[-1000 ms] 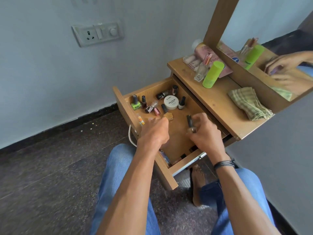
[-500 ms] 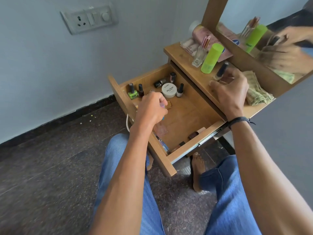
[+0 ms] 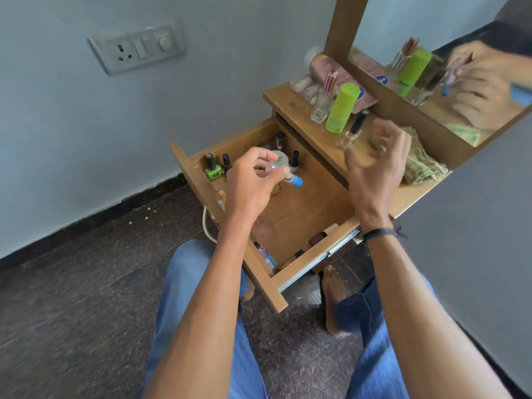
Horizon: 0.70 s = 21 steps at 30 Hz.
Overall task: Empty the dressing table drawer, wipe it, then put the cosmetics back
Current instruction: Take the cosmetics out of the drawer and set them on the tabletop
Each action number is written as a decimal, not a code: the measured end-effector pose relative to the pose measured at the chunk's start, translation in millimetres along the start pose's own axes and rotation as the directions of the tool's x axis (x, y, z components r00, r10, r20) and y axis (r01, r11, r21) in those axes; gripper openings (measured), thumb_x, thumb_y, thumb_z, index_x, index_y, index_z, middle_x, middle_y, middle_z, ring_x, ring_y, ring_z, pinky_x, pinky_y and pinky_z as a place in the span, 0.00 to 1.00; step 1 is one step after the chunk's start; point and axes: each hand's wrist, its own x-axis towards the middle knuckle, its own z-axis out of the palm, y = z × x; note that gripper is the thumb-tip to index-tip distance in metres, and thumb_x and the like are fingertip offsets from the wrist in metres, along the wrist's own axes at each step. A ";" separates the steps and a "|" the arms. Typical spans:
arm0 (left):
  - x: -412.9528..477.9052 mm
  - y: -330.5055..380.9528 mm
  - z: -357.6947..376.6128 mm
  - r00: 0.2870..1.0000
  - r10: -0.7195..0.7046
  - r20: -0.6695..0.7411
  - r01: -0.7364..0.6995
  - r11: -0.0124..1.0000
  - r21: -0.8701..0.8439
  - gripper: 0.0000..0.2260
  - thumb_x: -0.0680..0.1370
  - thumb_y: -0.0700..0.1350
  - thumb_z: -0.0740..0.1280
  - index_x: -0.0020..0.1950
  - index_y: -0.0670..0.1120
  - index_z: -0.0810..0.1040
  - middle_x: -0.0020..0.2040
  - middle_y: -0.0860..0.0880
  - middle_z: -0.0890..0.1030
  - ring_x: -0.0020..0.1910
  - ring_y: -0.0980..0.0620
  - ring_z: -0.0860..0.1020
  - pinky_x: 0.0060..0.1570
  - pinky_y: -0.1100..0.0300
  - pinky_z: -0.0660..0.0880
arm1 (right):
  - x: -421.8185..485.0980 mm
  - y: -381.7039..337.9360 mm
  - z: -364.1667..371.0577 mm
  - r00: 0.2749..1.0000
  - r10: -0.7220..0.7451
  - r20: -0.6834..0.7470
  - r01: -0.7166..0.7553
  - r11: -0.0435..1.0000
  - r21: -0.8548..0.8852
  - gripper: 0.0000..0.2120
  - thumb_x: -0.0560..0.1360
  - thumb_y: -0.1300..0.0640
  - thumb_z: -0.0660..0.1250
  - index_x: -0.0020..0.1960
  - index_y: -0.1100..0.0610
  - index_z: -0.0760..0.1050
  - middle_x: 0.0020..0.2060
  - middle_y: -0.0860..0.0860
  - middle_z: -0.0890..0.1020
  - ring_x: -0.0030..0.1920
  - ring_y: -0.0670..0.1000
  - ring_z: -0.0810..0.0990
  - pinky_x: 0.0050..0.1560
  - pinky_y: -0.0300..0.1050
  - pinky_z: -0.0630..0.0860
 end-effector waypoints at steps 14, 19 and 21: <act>-4.7 3.2 13.6 0.995 -0.054 0.080 0.073 0.964 -0.254 0.13 0.75 0.47 0.77 0.56 0.46 0.80 0.47 0.48 0.86 0.42 0.56 0.86 0.45 0.57 0.83 | -55.8 -16.1 -6.1 0.854 -0.043 0.518 0.016 0.998 0.056 0.14 0.76 0.52 0.75 0.61 0.51 0.82 0.50 0.44 0.83 0.47 0.43 0.80 0.47 0.39 0.79; -8.3 3.7 17.1 0.955 -0.152 0.254 0.254 0.864 -0.434 0.11 0.78 0.42 0.73 0.58 0.39 0.81 0.47 0.44 0.87 0.48 0.52 0.86 0.51 0.58 0.82 | -51.0 -15.6 -9.8 0.908 0.134 0.396 -0.247 0.936 0.250 0.11 0.74 0.52 0.77 0.55 0.53 0.85 0.45 0.48 0.86 0.42 0.46 0.79 0.44 0.40 0.77; -9.3 4.3 19.0 0.953 -0.148 0.264 0.259 0.851 -0.458 0.10 0.78 0.40 0.73 0.58 0.38 0.81 0.46 0.43 0.87 0.48 0.51 0.86 0.50 0.59 0.82 | -47.3 -14.9 -12.9 0.897 0.174 0.406 -0.305 0.909 0.285 0.11 0.74 0.53 0.78 0.55 0.54 0.84 0.45 0.49 0.86 0.42 0.46 0.80 0.44 0.41 0.78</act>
